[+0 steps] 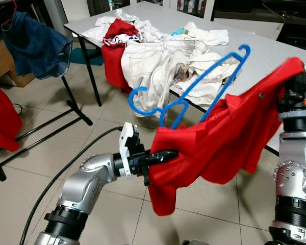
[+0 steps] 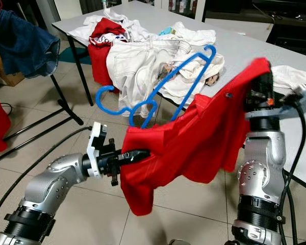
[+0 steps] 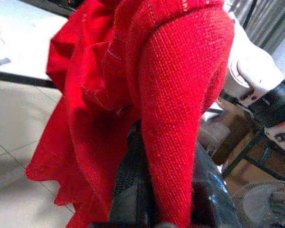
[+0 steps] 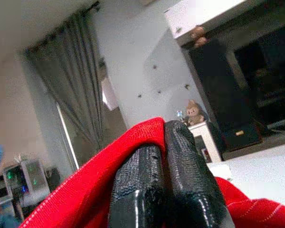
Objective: Hang hanger
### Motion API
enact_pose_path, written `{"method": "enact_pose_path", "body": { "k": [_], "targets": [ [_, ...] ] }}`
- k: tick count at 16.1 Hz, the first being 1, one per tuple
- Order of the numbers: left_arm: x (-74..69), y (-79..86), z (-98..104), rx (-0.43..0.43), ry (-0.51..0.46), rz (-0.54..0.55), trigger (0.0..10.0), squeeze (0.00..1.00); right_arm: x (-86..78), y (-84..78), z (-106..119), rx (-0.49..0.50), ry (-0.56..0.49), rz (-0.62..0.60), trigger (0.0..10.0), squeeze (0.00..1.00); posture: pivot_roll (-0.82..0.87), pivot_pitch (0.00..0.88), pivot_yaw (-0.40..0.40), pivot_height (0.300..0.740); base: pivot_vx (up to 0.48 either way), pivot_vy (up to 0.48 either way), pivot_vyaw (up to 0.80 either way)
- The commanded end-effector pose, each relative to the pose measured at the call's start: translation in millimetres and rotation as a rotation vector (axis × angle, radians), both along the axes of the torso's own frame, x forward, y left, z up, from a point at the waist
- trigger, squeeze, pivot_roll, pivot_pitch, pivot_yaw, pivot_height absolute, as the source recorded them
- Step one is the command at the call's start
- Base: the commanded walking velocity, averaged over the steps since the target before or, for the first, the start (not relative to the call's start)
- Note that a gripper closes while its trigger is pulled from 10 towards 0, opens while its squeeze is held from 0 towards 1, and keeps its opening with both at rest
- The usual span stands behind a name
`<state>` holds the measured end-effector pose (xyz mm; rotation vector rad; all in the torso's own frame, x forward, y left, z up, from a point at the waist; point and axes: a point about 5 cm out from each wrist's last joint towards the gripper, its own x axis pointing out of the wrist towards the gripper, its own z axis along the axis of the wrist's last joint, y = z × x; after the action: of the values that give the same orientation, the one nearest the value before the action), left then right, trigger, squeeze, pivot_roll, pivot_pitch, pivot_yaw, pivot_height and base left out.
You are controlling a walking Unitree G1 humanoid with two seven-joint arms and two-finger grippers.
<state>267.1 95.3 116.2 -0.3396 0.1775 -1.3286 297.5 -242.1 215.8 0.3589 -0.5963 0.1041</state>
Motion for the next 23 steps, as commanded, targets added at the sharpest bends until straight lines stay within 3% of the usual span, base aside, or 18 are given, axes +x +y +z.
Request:
{"method": "enact_pose_path", "body": {
  "k": [1, 4, 7, 9, 10, 16, 21, 22, 23],
  "targets": [
    [-2.6, 3.5, -7.3, 0.047, 0.014, -0.007, 10.0, 0.00, 0.2, 4.4, 12.8, -0.095, -0.039, -0.004, 0.0, 0.00, -0.13, 0.000, 0.052, 0.740, 0.000, 0.000, 0.00],
    [-5.0, 5.0, -14.7, 0.095, 0.020, -0.023, 10.0, 0.00, 2.3, 10.6, 13.3, -0.162, -0.026, -0.023, 0.0, 0.00, -0.13, 0.000, 0.052, 0.740, 0.000, 0.000, 0.00],
    [-9.3, 6.2, -21.9, 0.108, 0.052, -0.036, 10.0, 0.00, -2.9, 10.2, 23.0, -0.051, -0.092, 0.005, 0.0, 0.00, -0.13, 0.000, 0.054, 0.740, 0.000, 0.000, 0.00],
    [-12.6, 6.8, -27.0, 0.118, 0.067, -0.046, 10.0, 0.00, -1.1, 3.5, 24.4, -0.038, -0.087, -0.051, 0.0, 0.00, -0.13, 0.000, 0.054, 0.740, 0.000, 0.000, 0.00],
    [-14.7, 7.6, -32.9, 0.141, 0.066, -0.048, 10.0, 0.00, 4.1, -8.9, 21.2, -0.015, -0.045, -0.169, 0.0, 0.00, -0.13, 0.000, 0.054, 0.740, 0.000, 0.000, 0.00],
    [-15.2, 10.4, -39.1, 0.175, 0.056, -0.040, 10.0, 0.00, 10.3, -29.0, 20.4, 0.019, 0.002, -0.371, 0.0, 0.00, -0.12, 0.000, 0.052, 0.740, 0.000, 0.000, 0.00],
    [-16.1, 9.4, -38.5, 0.159, 0.056, -0.044, 10.0, 0.00, 18.7, -22.7, 36.5, 0.015, -0.046, -0.350, 0.0, 0.00, -0.12, 0.000, 0.047, 0.740, 0.000, 0.000, 0.00],
    [-16.2, 10.1, -42.3, 0.190, 0.043, -0.040, 10.0, 0.00, 19.0, -19.8, 39.0, 0.013, -0.058, -0.333, 0.0, 0.00, -0.12, 0.000, 0.045, 0.740, 0.000, 0.000, 0.00],
    [-15.4, 11.7, -54.7, 0.299, 0.014, -0.021, 10.0, 0.00, 18.5, -11.5, 40.6, 0.011, -0.074, -0.282, 0.0, 0.00, -0.12, 0.000, 0.044, 0.740, 0.000, 0.000, 0.00]
  ]
}}
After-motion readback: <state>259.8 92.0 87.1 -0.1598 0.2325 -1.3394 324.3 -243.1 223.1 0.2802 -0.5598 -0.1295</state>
